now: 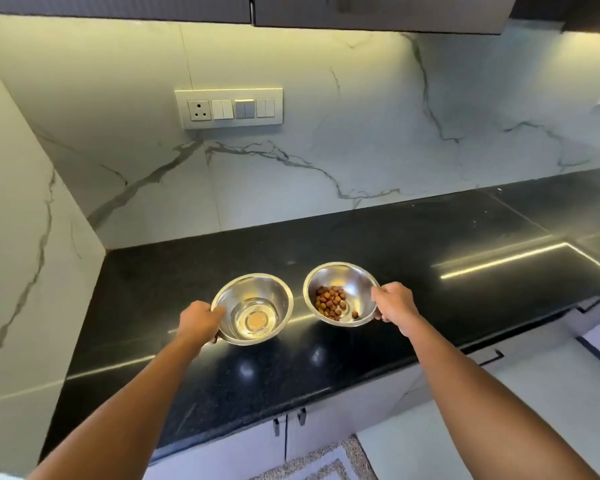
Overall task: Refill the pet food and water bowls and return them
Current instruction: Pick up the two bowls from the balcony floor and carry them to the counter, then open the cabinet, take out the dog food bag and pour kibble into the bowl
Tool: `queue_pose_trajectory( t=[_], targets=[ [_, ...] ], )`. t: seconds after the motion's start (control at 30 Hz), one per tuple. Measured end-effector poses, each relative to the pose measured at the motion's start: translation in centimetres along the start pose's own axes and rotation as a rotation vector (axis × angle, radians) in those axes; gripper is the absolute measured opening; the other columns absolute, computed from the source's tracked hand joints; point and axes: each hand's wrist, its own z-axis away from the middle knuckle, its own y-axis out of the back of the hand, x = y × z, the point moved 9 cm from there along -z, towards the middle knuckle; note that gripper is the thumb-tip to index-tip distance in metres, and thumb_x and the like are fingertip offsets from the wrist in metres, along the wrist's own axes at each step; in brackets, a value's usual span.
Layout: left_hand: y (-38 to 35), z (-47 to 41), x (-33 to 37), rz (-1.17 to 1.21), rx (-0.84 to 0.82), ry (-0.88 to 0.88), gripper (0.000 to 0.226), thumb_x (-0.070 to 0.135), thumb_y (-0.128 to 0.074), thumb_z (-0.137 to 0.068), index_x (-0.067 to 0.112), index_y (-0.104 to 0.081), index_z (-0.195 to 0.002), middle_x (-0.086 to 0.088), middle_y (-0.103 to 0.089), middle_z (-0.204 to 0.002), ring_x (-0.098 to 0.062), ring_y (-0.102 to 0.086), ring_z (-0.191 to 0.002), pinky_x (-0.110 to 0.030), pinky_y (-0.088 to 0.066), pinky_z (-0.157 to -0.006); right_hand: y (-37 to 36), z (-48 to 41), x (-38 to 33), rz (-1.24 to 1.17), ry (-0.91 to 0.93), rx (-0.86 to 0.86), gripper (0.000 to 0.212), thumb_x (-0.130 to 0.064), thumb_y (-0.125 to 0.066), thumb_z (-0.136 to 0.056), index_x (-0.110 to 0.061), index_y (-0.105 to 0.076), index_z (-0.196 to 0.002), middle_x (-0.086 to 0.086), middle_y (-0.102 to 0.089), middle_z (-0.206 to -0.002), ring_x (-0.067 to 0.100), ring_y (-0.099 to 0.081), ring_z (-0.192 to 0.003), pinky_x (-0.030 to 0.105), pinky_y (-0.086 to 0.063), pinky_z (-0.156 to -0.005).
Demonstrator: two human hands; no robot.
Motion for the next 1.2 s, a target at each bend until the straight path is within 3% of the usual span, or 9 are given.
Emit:
queue_pose_trajectory(
  t=[0.13, 0.3, 0.6, 0.93, 1.03, 1.1, 1.2],
  targets=[
    [-2.7, 0.2, 0.8, 0.026, 0.067, 0.098, 0.034, 0.019, -0.054, -0.093, 0.002, -0.064, -0.066, -0.013, -0.065, -0.054, -0.022, -0.058, -0.044, -0.027, -0.045, -0.049, -0.2, -5.6, -0.4, 0.036, 0.040, -0.071, 0.028, -0.017, -0.055, -0.095, 0.001, -0.070, -0.081, 0.015, -0.070, -0.068, 0.015, -0.060, -0.043, 0.026, -0.047, -0.045],
    [-5.2, 0.7, 1.4, 0.079, 0.144, 0.220, 0.031, 0.018, -0.053, -0.091, 0.001, -0.068, -0.070, -0.010, -0.063, -0.049, -0.020, -0.058, -0.041, -0.025, -0.047, -0.048, -1.2, -9.8, -0.3, 0.039, 0.052, -0.166, 0.023, -0.017, -0.055, -0.096, -0.005, -0.065, -0.079, 0.015, -0.071, -0.079, 0.016, -0.063, -0.046, 0.022, -0.044, -0.039],
    [-5.6, 0.2, 1.7, 0.132, 0.228, 0.274, 0.038, 0.020, -0.055, -0.094, 0.005, -0.064, -0.061, -0.010, -0.063, -0.047, -0.023, -0.060, -0.043, -0.026, -0.051, -0.051, -3.0, -12.5, 0.9, 0.030, 0.033, -0.220, 0.026, -0.016, -0.056, -0.097, 0.004, -0.071, -0.090, 0.023, -0.076, -0.079, 0.017, -0.064, -0.044, 0.026, -0.048, -0.042],
    [-5.7, -0.8, 0.2, 0.133, 0.221, 0.310, 0.030, 0.018, -0.052, -0.097, 0.000, -0.067, -0.077, -0.012, -0.064, -0.056, -0.023, -0.061, -0.046, -0.032, -0.058, -0.057, -3.8, -12.1, 1.5, 0.008, 0.001, -0.253, 0.023, -0.017, -0.056, -0.098, 0.000, -0.071, -0.094, 0.017, -0.075, -0.079, 0.014, -0.065, -0.047, 0.023, -0.048, -0.042],
    [-5.6, -0.8, 0.1, 0.140, 0.206, 0.321, 0.030, 0.021, -0.052, -0.097, -0.002, -0.069, -0.088, -0.013, -0.067, -0.064, -0.023, -0.064, -0.048, -0.030, -0.057, -0.051, -3.8, -12.1, 1.6, 0.038, -0.002, -0.265, 0.026, -0.024, -0.058, -0.099, -0.002, -0.071, -0.095, 0.014, -0.076, -0.084, 0.016, -0.071, -0.055, 0.026, -0.056, -0.047],
    [-5.1, -0.6, 0.4, 0.121, 0.199, 0.335, 0.030, 0.025, -0.053, -0.094, 0.000, -0.067, -0.085, -0.014, -0.070, -0.068, -0.026, -0.069, -0.053, -0.033, -0.060, -0.054, -3.1, -12.1, 0.9, 0.153, 0.045, -0.216, 0.034, -0.039, -0.059, -0.098, -0.007, -0.070, -0.094, 0.010, -0.076, -0.090, 0.020, -0.075, -0.069, 0.034, -0.063, -0.062],
    [-3.1, -0.1, 2.4, -0.124, 0.279, 0.270, 0.031, 0.033, -0.057, -0.090, 0.002, -0.063, -0.088, -0.010, -0.069, -0.079, -0.027, -0.069, -0.070, -0.039, -0.059, -0.066, -1.5, -11.4, -2.0, 0.442, 0.216, -0.097, 0.042, -0.049, -0.058, -0.098, -0.010, -0.064, -0.111, 0.007, -0.071, -0.110, 0.024, -0.068, -0.094, 0.037, -0.053, -0.073]
  ],
)
